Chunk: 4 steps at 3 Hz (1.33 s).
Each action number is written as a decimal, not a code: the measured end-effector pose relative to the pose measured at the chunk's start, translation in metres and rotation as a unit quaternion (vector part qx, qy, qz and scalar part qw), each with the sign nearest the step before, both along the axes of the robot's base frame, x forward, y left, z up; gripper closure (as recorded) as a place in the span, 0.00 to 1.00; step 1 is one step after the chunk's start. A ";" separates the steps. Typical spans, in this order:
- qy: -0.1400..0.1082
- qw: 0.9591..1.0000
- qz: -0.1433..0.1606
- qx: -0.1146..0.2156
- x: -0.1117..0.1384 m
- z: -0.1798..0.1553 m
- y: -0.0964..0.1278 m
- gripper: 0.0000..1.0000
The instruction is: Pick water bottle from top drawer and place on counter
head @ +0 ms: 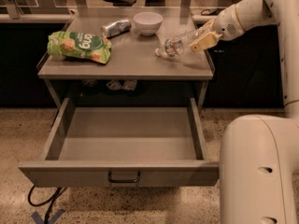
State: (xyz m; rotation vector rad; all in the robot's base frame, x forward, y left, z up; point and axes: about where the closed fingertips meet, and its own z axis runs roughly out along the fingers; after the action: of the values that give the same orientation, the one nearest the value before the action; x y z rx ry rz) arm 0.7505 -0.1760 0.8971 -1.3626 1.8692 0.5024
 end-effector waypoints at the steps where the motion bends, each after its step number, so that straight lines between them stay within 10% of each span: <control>1: 0.000 1.000 0.000 0.000 0.000 0.000 0.000 0.58; 4: 0.000 1.000 0.000 0.000 0.000 0.000 0.000 0.00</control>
Offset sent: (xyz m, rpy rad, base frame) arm 0.0000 0.0000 0.0000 0.0000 0.0000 0.0000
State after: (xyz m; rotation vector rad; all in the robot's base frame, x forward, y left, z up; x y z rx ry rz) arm 0.7505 -0.1760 0.8971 -1.3626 1.8692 0.5024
